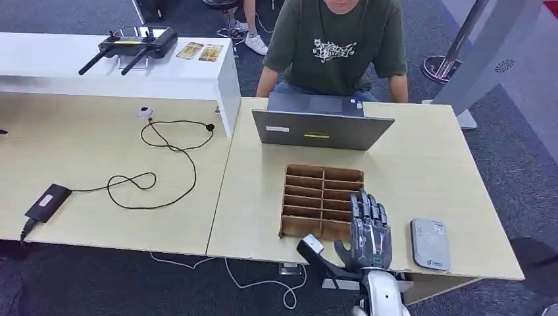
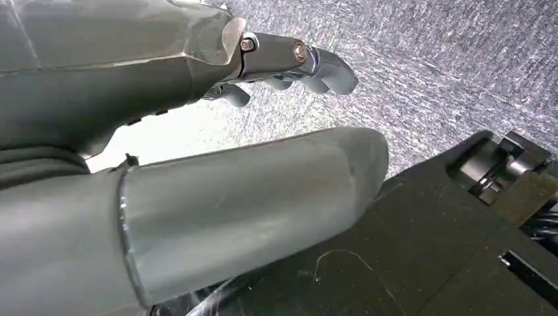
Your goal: Pass the card to the sensor for recognition and then transmit it.
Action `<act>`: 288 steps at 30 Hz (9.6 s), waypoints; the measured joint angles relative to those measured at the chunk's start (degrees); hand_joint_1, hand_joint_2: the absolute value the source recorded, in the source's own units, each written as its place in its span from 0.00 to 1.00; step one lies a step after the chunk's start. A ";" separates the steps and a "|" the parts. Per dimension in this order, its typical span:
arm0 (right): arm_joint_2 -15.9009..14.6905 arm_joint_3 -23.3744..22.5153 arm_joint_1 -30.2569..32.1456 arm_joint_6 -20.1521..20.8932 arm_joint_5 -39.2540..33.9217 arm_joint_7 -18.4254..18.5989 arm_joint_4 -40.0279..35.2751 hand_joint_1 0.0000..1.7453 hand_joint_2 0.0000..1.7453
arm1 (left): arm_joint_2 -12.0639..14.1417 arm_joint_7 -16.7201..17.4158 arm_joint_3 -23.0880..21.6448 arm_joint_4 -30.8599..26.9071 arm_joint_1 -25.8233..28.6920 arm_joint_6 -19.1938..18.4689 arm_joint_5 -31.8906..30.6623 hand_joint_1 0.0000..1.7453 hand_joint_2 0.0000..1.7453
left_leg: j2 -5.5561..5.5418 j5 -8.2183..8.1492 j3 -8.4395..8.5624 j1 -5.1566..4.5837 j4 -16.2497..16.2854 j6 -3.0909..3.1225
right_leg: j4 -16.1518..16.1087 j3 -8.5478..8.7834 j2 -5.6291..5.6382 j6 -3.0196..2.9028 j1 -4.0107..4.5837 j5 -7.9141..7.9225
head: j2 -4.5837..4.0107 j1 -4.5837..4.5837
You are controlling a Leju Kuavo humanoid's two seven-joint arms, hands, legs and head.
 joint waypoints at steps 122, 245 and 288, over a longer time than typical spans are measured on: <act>-6.10 5.49 -2.26 7.28 0.00 8.06 -0.74 0.00 1.00 | 0.92 -0.81 2.84 0.00 0.24 1.75 1.60 0.00 0.00 | 0.00 0.00 0.00 0.00 0.00 0.00 | 0.00 -0.01 0.01 0.00 0.00 0.00 | 0.00 0.00; 5.09 -14.93 -11.64 -20.20 -42.16 -12.26 -5.71 1.00 1.00 | -1.33 -0.13 0.85 0.00 -0.54 -0.52 -1.55 0.00 0.00 | 0.02 0.01 0.01 0.00 0.00 0.00 | 0.01 -0.01 0.02 0.00 -0.01 0.01 | 0.00 0.00; 5.44 -15.91 -54.19 -19.19 -17.42 1.66 41.14 1.00 1.00 | -1.84 0.39 -3.45 0.00 -2.12 -1.95 -4.13 0.00 0.00 | 0.02 0.08 0.02 0.00 0.02 -0.05 | 0.04 -0.02 0.05 -0.03 0.00 0.08 | 0.00 0.00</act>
